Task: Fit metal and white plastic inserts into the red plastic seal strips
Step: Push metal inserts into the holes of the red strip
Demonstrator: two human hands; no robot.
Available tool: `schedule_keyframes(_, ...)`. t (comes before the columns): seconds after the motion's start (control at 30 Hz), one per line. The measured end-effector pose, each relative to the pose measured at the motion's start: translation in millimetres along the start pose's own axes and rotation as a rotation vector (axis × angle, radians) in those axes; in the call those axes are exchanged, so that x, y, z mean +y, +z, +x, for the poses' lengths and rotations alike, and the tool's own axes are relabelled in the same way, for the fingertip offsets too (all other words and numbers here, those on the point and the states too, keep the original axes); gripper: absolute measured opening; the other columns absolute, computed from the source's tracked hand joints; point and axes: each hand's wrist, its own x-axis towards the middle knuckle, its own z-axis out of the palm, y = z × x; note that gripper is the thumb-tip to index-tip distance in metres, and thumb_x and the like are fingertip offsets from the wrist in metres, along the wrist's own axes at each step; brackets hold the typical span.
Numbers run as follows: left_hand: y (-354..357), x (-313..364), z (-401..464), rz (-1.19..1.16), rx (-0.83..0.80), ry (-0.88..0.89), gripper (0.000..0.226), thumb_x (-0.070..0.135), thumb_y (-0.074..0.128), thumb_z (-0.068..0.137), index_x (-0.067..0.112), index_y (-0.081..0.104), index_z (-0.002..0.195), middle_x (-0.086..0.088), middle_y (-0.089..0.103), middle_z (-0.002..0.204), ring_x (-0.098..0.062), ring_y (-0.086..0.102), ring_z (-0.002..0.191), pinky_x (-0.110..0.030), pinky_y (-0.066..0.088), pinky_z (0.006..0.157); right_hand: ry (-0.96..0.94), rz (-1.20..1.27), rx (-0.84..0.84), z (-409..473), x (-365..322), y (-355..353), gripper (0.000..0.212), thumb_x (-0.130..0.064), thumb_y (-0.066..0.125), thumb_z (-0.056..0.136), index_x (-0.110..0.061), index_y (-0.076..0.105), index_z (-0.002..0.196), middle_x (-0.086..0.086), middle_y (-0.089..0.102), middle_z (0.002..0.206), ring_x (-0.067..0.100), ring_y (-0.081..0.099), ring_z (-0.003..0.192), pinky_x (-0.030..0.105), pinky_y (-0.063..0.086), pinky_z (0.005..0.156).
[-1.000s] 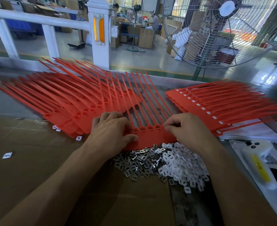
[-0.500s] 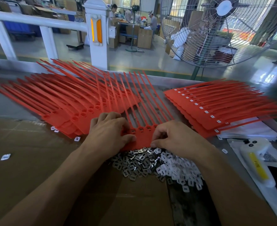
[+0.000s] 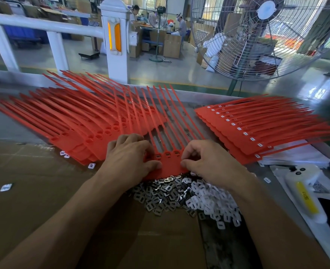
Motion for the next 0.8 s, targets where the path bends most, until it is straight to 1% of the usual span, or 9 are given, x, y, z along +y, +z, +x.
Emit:
schedule_keyframes(0.1, 0, -1, 0, -0.004, -0.004, 0.001, 0.043, 0.07, 0.062, 0.083, 0.044, 0.062, 0.118, 0.013, 0.04, 0.15, -0.014, 0.022, 0.14, -0.042, 0.015, 0.114, 0.013, 0.051, 0.048, 2, 6, 1, 0.014, -0.026, 0.078, 0.09, -0.032, 0.07, 0.081, -0.016, 0.07, 0.082, -0.003, 0.065, 0.077, 0.018, 0.045, 0.067)
schedule_keyframes(0.2, -1, 0, 0, -0.013, -0.005, 0.001, 0.042, 0.069, 0.062, 0.083, 0.044, 0.062, 0.117, 0.014, 0.04, 0.149, -0.014, 0.021, 0.14, -0.042, 0.014, 0.114, 0.041, 0.053, 0.128, 4, 12, -4, 0.014, -0.026, 0.077, 0.091, -0.034, 0.071, 0.082, -0.02, 0.07, 0.08, -0.002, 0.064, 0.077, 0.02, 0.043, 0.066)
schedule_keyframes(0.3, -1, 1, -1, -0.015, -0.002, 0.0, 0.041, 0.068, 0.063, 0.083, 0.044, 0.063, 0.117, 0.014, 0.04, 0.149, -0.013, 0.021, 0.14, -0.041, 0.014, 0.115, 0.038, 0.034, 0.07, 3, 11, -7, 0.01, -0.031, 0.079, 0.09, -0.035, 0.074, 0.081, -0.019, 0.07, 0.083, -0.005, 0.064, 0.08, 0.021, 0.043, 0.071)
schedule_keyframes(0.37, -1, 2, -1, -0.011, 0.001, -0.001, 0.042, 0.068, 0.062, 0.083, 0.043, 0.063, 0.117, 0.014, 0.04, 0.149, -0.014, 0.022, 0.14, -0.042, 0.014, 0.115, 0.024, 0.019, 0.027, 1, 6, -3, 0.01, -0.037, 0.082, 0.086, -0.035, 0.075, 0.08, -0.021, 0.07, 0.081, -0.006, 0.064, 0.08, 0.021, 0.043, 0.07)
schedule_keyframes(0.5, -1, 3, -1, 0.003, 0.003, -0.005, 0.041, 0.068, 0.062, 0.084, 0.044, 0.062, 0.117, 0.013, 0.039, 0.15, -0.014, 0.022, 0.14, -0.042, 0.015, 0.114, 0.048, -0.115, 0.013, -1, -8, 5, 0.018, -0.046, 0.084, 0.081, -0.032, 0.074, 0.083, -0.017, 0.07, 0.082, -0.001, 0.065, 0.078, 0.026, 0.051, 0.07)
schedule_keyframes(0.57, -1, 3, -1, 0.001, 0.001, -0.002, 0.041, 0.068, 0.062, 0.084, 0.043, 0.062, 0.116, 0.014, 0.039, 0.149, -0.014, 0.022, 0.14, -0.042, 0.015, 0.114, 0.036, -0.223, 0.016, -1, -13, 7, 0.016, -0.046, 0.081, 0.084, -0.032, 0.074, 0.085, -0.018, 0.07, 0.079, -0.002, 0.065, 0.073, 0.025, 0.053, 0.068)
schedule_keyframes(0.67, 0, 2, -1, -0.003, 0.005, 0.0, 0.04, 0.068, 0.062, 0.084, 0.043, 0.063, 0.116, 0.014, 0.04, 0.149, -0.013, 0.022, 0.14, -0.041, 0.015, 0.114, -0.041, -0.37, 0.024, -2, -18, 9, 0.013, -0.042, 0.074, 0.092, -0.03, 0.077, 0.088, -0.017, 0.071, 0.08, -0.002, 0.065, 0.071, 0.021, 0.052, 0.066)
schedule_keyframes(0.73, 0, 1, -1, -0.005, 0.011, 0.004, 0.04, 0.068, 0.063, 0.084, 0.043, 0.063, 0.115, 0.014, 0.04, 0.148, -0.013, 0.022, 0.139, -0.041, 0.015, 0.113, -0.047, -0.355, 0.038, -1, -15, 8, 0.013, -0.04, 0.072, 0.094, -0.03, 0.077, 0.088, -0.017, 0.072, 0.078, -0.002, 0.065, 0.069, 0.021, 0.051, 0.063)
schedule_keyframes(0.8, 0, 1, -1, -0.01, 0.013, 0.01, 0.04, 0.068, 0.063, 0.084, 0.043, 0.063, 0.115, 0.014, 0.04, 0.148, -0.013, 0.022, 0.139, -0.041, 0.015, 0.113, -0.008, -0.248, 0.106, 1, -8, 4, 0.014, -0.038, 0.071, 0.094, -0.029, 0.077, 0.086, -0.015, 0.071, 0.073, 0.0, 0.065, 0.063, 0.025, 0.051, 0.06)
